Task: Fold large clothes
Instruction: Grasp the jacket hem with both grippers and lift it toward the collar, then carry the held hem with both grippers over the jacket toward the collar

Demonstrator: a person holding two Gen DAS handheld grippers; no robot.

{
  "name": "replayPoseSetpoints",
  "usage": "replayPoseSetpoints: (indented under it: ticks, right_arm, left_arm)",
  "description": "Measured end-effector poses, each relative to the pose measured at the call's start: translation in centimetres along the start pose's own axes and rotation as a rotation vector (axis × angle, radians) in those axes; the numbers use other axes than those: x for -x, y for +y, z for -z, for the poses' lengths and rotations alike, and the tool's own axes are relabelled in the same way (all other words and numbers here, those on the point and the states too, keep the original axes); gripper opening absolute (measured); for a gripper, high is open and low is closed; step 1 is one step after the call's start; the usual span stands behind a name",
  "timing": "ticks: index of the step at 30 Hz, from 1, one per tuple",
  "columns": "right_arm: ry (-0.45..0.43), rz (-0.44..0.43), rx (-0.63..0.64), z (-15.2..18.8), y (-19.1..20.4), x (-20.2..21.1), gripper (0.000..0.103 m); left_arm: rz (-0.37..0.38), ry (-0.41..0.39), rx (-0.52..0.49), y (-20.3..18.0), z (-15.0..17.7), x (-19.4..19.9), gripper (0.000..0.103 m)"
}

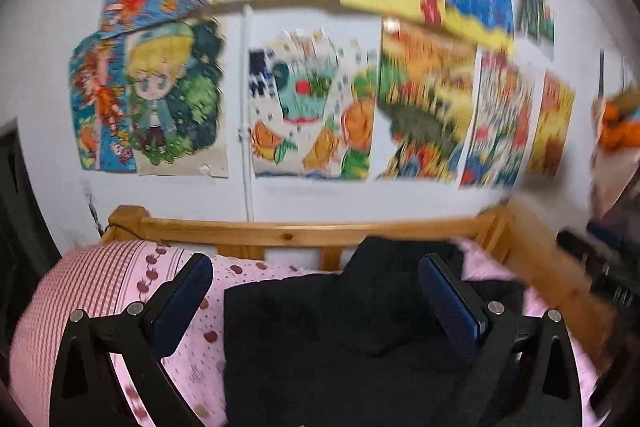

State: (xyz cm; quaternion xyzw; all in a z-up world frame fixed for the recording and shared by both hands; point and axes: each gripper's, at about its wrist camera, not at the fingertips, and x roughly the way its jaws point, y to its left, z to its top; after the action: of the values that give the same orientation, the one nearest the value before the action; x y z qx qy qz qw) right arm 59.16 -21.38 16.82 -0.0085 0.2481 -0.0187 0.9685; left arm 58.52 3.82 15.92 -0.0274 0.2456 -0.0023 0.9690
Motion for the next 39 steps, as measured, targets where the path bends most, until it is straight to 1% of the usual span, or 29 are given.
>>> replayPoseSetpoints:
  ticks: [3,6,10,12,16,18,20,22,23,24,25,26,27,28,29,30,31,34,37,39]
  right_arm:
    - [0.037,0.005,-0.019,0.6,-1.6,-4.6,0.092]
    - [0.067,-0.029,-0.046,1.1,-3.0,-9.3,0.092]
    - [0.128,-0.055,-0.091,2.2,-4.7,-15.2,0.092]
    - [0.157,-0.067,-0.121,2.9,-5.2,-17.3,0.092]
    - [0.204,-0.092,-0.163,4.2,-5.2,-20.9,0.092]
    - [0.227,-0.086,-0.151,4.7,-4.7,-22.3,0.091]
    - [0.233,-0.07,-0.13,5.0,-4.1,-23.3,0.09]
    - [0.233,-0.068,-0.147,5.3,-3.9,-24.0,0.08]
    - [0.233,-0.074,-0.171,5.5,-4.2,-24.3,0.077]
    - [0.234,-0.082,-0.197,5.8,-4.4,-24.6,0.07]
    - [0.237,-0.084,-0.219,6.1,-4.4,-25.1,0.06]
    - [0.248,-0.08,-0.234,6.4,-4.5,-25.5,0.054]
    - [0.256,-0.08,-0.243,6.6,-4.5,-25.8,0.039]
    - [0.252,-0.097,-0.258,6.9,-4.5,-25.9,0.025]
    - [0.244,-0.102,-0.263,7.1,-4.5,-25.9,0.023]
    - [0.229,-0.098,-0.266,7.2,-4.4,-25.7,0.021]
    - [0.216,-0.1,-0.274,7.2,-4.3,-25.4,0.018]
    - [0.171,-0.114,-0.303,7.0,-4.3,-24.1,0.016]
    - [0.134,-0.112,-0.276,6.6,-3.9,-22.7,0.014]
    - [0.117,-0.113,-0.25,6.3,-3.7,-21.5,0.013]
  left_arm:
    - [-0.009,0.018,-0.046,-0.3,-0.3,-3.5,0.103]
    - [-0.006,0.067,-0.031,-0.4,-0.9,-7.9,0.103]
    - [0.04,0.119,-0.006,-1.3,-1.4,-13.4,0.103]
    - [0.05,0.136,-0.023,-2.1,-1.2,-15.7,0.103]
    - [0.045,0.193,-0.053,-4.0,-0.3,-20.2,0.103]
    - [0.039,0.213,-0.059,-4.7,0.1,-22.2,0.103]
    - [0.035,0.242,-0.034,-5.0,0.5,-23.9,0.102]
    - [0.066,0.269,0.024,-4.9,1.0,-25.3,0.092]
    - [0.075,0.281,0.045,-4.9,1.1,-25.9,0.082]
    - [0.087,0.295,0.065,-4.8,1.3,-26.5,0.07]
    - [0.102,0.311,0.085,-4.7,1.6,-27.2,0.064]
    - [0.111,0.325,0.094,-4.8,1.8,-27.7,0.053]
    - [0.13,0.341,0.103,-4.9,2.0,-28.1,0.042]
    - [0.159,0.345,0.108,-5.0,2.2,-28.4,0.035]
    - [0.184,0.339,0.105,-5.1,2.3,-28.3,0.022]
    - [0.203,0.323,0.101,-5.3,2.3,-28.0,0.018]
    - [0.217,0.3,0.103,-5.3,2.4,-27.6,0.017]
    - [0.222,0.257,0.119,-5.0,2.5,-26.5,0.013]
    - [0.229,0.225,0.144,-4.2,2.4,-25.0,0.011]
    - [0.257,0.205,0.163,-3.6,2.2,-23.9,0.01]
